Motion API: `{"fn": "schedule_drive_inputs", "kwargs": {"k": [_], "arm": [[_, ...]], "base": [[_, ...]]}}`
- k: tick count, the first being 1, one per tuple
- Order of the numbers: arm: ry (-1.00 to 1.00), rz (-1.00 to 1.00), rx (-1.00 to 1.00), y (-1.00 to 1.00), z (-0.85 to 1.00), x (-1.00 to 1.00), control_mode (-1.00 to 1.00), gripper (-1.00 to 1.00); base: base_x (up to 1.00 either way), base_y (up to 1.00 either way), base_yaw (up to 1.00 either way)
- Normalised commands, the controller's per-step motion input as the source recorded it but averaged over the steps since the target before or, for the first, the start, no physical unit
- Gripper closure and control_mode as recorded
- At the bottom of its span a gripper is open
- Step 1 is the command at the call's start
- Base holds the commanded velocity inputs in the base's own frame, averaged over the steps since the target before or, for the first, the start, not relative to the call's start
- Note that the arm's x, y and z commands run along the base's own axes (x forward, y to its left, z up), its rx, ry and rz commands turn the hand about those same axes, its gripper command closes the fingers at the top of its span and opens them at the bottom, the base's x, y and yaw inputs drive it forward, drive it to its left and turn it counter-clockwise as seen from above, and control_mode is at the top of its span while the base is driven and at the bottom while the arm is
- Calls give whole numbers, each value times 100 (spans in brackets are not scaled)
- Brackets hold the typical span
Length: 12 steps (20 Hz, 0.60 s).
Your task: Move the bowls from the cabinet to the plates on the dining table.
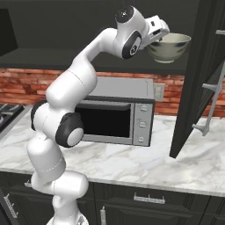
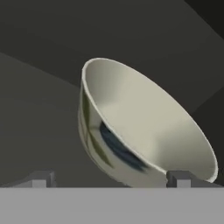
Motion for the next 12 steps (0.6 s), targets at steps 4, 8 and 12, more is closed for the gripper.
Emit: {"fn": "schedule_drive_inputs", "kwargs": {"k": [4, 8, 12], "arm": [[1, 0, 0, -8, 0, 53, -100, -100], [2, 0, 0, -15, 0, 52, -100, -100], [0, 0, 0, -7, 0, 6, -100, -100]], "base": [[0, 0, 0], [0, 0, 0], [0, 0, 0]]}}
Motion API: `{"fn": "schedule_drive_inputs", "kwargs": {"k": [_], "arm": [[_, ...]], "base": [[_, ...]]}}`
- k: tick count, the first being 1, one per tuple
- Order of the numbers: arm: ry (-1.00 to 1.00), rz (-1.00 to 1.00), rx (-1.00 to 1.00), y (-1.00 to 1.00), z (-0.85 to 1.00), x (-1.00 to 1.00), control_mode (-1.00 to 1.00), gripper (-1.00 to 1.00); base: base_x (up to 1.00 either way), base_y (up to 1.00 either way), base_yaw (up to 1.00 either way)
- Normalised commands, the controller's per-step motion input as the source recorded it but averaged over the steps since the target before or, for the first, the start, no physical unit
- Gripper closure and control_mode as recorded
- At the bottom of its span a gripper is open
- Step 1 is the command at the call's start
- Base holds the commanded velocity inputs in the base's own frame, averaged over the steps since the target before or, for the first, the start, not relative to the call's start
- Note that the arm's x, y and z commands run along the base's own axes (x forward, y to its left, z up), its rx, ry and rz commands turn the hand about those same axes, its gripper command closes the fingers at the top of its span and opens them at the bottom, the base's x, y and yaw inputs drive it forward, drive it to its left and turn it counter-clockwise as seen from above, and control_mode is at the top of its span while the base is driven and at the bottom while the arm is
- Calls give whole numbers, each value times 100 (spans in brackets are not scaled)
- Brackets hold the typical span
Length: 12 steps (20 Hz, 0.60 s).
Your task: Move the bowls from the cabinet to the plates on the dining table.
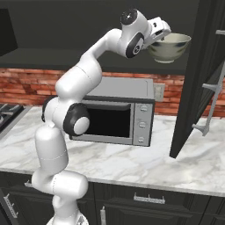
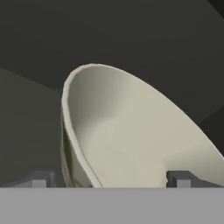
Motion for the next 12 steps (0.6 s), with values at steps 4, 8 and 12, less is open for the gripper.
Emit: {"fn": "schedule_drive_inputs", "kwargs": {"k": [4, 8, 12], "arm": [[0, 0, 0, 0, 0, 0, -100, -100], [1, 0, 0, 0, 1, 0, -100, 100], [2, 0, 0, 0, 0, 0, -100, 100]], "base": [[0, 0, 0], [0, 0, 0], [0, 0, 0]]}}
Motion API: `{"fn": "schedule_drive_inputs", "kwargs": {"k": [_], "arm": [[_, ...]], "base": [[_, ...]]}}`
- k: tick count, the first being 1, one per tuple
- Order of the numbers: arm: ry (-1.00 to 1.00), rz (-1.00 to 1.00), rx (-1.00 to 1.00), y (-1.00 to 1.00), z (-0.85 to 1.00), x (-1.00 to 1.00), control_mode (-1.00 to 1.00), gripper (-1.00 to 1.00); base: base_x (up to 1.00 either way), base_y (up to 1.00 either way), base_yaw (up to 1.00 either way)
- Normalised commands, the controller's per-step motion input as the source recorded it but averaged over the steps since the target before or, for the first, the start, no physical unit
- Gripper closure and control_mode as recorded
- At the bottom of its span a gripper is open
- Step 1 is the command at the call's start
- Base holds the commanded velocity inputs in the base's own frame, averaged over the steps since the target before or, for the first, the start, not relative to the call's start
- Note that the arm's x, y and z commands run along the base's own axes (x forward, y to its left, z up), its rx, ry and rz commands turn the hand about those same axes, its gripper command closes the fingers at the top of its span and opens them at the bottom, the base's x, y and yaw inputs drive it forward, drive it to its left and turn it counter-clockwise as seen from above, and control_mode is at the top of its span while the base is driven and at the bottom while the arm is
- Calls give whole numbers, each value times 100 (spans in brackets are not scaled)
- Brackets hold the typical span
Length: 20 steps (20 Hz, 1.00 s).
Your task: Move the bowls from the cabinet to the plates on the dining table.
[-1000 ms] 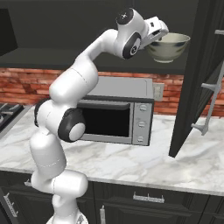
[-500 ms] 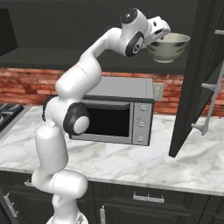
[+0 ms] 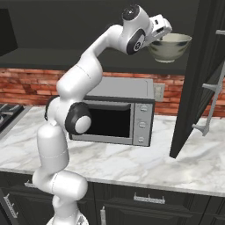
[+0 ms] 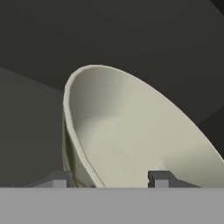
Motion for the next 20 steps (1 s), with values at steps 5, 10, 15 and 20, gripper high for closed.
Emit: {"fn": "schedule_drive_inputs", "kwargs": {"k": [5, 10, 15, 20], "arm": [[3, 0, 0, 0, 0, 0, -100, 100], [2, 0, 0, 0, 0, 0, -100, 100], [0, 0, 0, 0, 0, -17, -100, 100], [-6, 0, 0, 0, 0, -58, -100, 100]], "base": [[0, 0, 0], [0, 0, 0], [0, 0, 0], [0, 0, 0]]}}
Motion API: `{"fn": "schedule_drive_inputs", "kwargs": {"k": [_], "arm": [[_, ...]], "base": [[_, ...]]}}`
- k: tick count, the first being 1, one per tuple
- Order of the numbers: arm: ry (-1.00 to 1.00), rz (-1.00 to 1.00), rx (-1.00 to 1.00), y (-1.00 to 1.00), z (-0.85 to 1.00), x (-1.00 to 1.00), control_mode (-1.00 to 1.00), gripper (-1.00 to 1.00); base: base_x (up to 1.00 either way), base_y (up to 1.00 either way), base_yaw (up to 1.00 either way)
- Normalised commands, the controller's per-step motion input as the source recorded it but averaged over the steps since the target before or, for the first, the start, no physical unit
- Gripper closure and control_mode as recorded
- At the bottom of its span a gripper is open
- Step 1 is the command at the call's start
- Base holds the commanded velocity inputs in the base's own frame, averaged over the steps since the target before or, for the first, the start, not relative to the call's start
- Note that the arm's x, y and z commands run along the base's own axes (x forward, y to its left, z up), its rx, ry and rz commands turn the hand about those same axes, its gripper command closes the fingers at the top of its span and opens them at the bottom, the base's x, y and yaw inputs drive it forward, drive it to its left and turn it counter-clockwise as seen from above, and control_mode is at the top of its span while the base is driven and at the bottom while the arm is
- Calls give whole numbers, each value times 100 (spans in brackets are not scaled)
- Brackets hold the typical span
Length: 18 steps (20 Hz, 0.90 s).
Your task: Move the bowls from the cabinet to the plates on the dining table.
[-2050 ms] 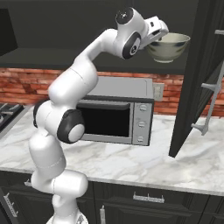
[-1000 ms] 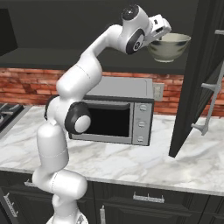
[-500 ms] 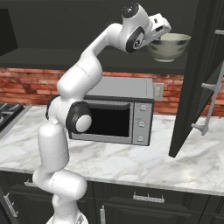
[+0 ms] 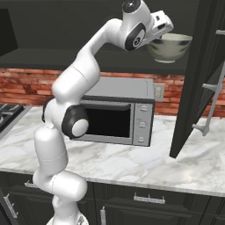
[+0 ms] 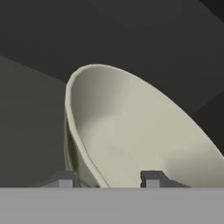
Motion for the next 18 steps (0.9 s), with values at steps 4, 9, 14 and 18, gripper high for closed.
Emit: {"fn": "schedule_drive_inputs", "kwargs": {"k": [4, 9, 14, 18], "arm": [[-9, 0, 0, 0, 0, -54, -100, 100], [-10, 1, 0, 12, 0, -40, -100, 100], [-10, 4, 0, 42, 0, -53, -100, 100], [-5, 1, -2, 51, 0, -70, -100, 100]], "base": [[0, 0, 0], [0, 0, 0], [0, 0, 0], [0, 0, 0]]}}
